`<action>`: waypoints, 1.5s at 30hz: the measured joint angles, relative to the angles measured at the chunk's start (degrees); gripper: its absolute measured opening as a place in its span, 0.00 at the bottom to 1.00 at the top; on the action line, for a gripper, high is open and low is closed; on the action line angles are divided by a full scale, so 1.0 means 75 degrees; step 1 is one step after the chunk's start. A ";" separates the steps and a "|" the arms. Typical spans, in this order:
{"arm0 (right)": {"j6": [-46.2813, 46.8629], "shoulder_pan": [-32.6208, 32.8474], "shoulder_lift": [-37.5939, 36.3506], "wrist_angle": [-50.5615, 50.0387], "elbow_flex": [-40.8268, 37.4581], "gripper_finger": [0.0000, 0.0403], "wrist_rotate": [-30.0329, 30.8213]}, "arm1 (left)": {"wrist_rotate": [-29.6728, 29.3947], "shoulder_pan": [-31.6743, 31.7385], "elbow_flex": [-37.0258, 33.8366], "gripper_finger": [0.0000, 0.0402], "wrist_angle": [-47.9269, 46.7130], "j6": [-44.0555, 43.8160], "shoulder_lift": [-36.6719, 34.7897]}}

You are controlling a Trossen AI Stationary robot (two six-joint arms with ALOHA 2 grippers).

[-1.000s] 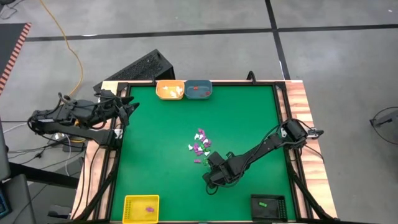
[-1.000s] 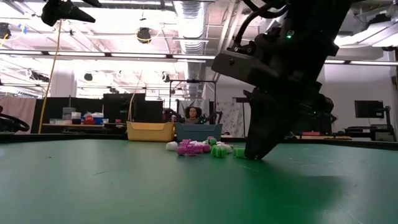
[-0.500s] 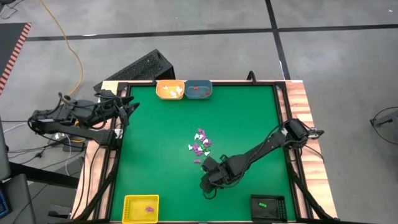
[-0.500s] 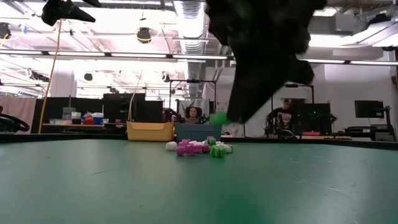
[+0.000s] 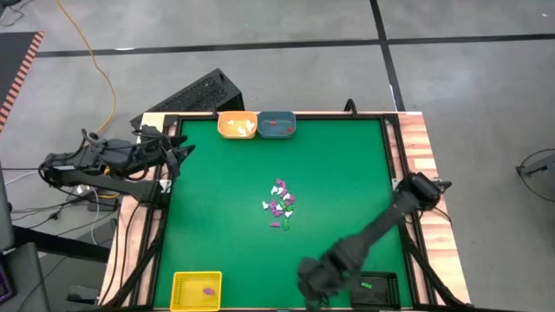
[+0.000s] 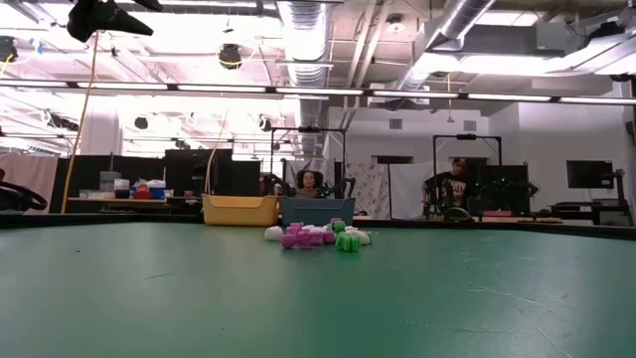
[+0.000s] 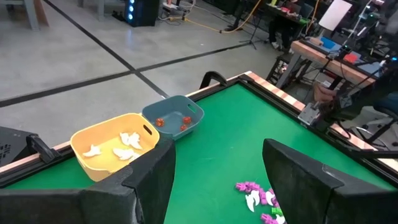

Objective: Sort Halloween decoration
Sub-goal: Put the green skeleton into the black bin

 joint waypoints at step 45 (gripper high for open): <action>0.6178 0.3277 -0.3114 0.1623 -0.4891 0.00 0.0705 | -0.0094 0.0001 0.0000 0.58 -0.0154 -0.0629 0.0001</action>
